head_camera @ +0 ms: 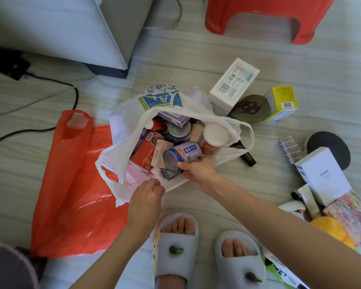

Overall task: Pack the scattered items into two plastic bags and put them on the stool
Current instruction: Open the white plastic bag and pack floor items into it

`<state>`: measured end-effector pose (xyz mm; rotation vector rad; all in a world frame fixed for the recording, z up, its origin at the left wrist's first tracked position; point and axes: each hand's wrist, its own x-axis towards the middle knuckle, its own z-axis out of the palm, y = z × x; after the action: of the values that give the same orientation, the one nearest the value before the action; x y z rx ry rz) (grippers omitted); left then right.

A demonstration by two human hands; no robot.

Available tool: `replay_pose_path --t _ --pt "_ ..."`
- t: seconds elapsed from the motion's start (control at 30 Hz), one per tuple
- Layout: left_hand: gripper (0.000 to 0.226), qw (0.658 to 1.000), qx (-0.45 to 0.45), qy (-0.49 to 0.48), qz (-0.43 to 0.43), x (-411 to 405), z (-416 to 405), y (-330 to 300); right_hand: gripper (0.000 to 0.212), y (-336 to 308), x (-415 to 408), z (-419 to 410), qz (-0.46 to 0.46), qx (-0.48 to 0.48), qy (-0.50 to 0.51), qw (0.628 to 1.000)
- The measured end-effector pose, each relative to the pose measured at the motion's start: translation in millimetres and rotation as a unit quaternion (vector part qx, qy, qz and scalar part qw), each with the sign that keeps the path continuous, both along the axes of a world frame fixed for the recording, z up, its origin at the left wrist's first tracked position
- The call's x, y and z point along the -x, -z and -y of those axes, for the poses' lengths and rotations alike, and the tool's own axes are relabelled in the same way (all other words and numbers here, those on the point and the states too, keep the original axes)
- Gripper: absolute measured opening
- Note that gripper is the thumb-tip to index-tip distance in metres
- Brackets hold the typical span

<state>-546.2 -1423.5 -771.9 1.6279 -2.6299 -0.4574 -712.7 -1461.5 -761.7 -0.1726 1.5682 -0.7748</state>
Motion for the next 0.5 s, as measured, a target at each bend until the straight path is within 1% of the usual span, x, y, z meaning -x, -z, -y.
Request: replay_pose_path --t 0.07,0.1,0.13,0.17,0.2,0.23,0.3,0.37,0.4,0.43,0.5 --pt "0.009 1.000 0.011 -0.009 -0.028 1.3 1.2 -10.7 0.024 -1.3 -1.6 -3.5 -0.015 0.017 0.018 1.000" --pt "0.011 0.999 0.020 -0.015 -0.034 2.4 3.6 -16.9 0.026 -2.0 -1.9 -7.3 -0.026 0.030 0.014 0.999" --pt "0.015 0.999 0.029 -0.019 -0.035 3.1 6.6 -22.6 0.027 -2.2 -1.2 -12.4 -0.054 0.046 -0.010 0.997" --pt "0.018 0.999 0.036 -0.022 -0.033 3.3 9.4 -26.9 0.028 -2.5 0.5 -17.7 -0.100 0.061 -0.059 0.991" --pt "0.018 0.998 0.040 -0.022 -0.032 3.6 11.6 -29.0 0.030 -2.4 3.1 -22.8 -0.155 0.074 -0.122 0.977" --pt "0.017 0.998 0.042 -0.022 -0.031 3.6 12.8 -28.9 0.036 -1.8 6.4 -27.3 -0.211 0.086 -0.183 0.956" --pt "0.016 0.999 0.039 -0.022 -0.030 3.9 12.6 -25.9 0.044 1.0 12.2 -35.9 -0.306 0.129 -0.284 0.899" --pt "0.015 0.998 0.036 -0.022 -0.039 2.2 8.4 -20.4 0.048 6.3 17.2 -45.2 -0.382 0.186 -0.375 0.824" --pt "0.015 0.998 0.032 -0.029 -0.048 1.3 5.9 -18.1 0.050 9.4 20.8 -49.7 -0.412 0.208 -0.416 0.784" --pt "0.014 0.997 0.025 -0.040 -0.058 0.7 4.2 -17.0 0.053 11.5 25.0 -53.5 -0.430 0.214 -0.454 0.751" --pt "0.014 0.996 0.016 -0.055 -0.072 -0.2 1.0 -14.5 0.060 13.2 32.3 -58.4 -0.449 0.208 -0.502 0.709"
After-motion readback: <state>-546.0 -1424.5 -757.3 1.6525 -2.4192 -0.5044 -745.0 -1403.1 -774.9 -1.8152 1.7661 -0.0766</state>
